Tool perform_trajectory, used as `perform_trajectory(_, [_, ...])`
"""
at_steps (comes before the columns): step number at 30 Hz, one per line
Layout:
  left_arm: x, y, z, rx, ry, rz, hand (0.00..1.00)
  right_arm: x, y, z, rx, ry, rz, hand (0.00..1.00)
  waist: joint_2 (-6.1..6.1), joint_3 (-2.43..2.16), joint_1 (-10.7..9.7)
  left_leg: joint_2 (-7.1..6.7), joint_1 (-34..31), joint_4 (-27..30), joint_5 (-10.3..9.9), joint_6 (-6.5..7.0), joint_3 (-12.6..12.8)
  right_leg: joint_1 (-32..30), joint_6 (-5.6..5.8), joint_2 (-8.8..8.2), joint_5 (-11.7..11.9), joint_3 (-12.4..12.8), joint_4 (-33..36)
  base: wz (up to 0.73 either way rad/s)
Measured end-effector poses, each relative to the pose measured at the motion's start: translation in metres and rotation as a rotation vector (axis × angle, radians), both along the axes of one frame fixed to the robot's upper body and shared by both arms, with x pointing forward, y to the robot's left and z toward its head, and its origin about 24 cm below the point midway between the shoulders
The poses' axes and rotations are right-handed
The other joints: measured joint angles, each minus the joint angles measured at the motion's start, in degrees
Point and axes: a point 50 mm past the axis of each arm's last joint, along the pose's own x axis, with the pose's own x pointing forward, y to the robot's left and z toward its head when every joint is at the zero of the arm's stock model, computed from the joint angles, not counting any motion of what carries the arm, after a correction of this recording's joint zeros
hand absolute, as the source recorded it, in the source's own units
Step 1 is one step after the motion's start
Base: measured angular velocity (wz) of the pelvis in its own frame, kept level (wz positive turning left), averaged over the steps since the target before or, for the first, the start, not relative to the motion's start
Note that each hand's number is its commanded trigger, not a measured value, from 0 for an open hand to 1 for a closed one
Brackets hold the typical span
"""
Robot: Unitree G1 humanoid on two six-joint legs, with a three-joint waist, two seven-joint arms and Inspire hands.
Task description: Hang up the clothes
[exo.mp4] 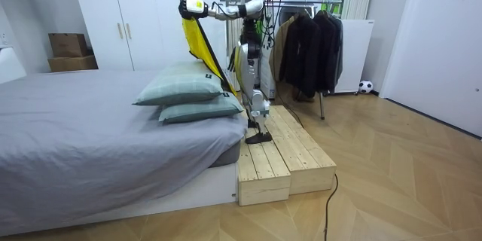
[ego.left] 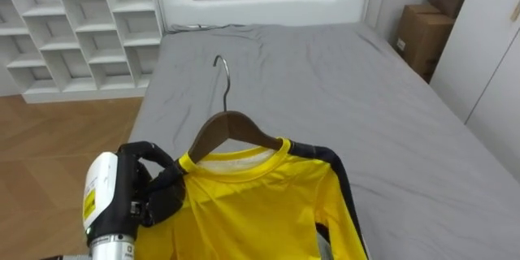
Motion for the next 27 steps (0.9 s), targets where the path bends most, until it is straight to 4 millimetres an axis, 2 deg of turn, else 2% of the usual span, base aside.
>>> perform_trajectory(20, [0.0,0.001,0.001,0.002,-0.021,0.024,1.0,0.0,0.0,0.0,-0.008,-0.001,-0.001,0.0,-0.16,0.18,-0.16,-0.09,0.48,0.0,0.0,0.01,-0.04,0.29,0.13,-0.1,-0.09,0.01,0.04,0.0])
perform_trajectory(27, [-0.001,0.004,0.002,0.018,-0.031,0.029,1.0,0.011,-0.006,0.003,-0.121,-0.014,0.124,0.0,-0.23,0.3,-0.02,-0.09,0.46,-0.02,0.0,0.01,0.04,0.36,0.13,-0.1,-0.09,-0.06,0.07,0.0])
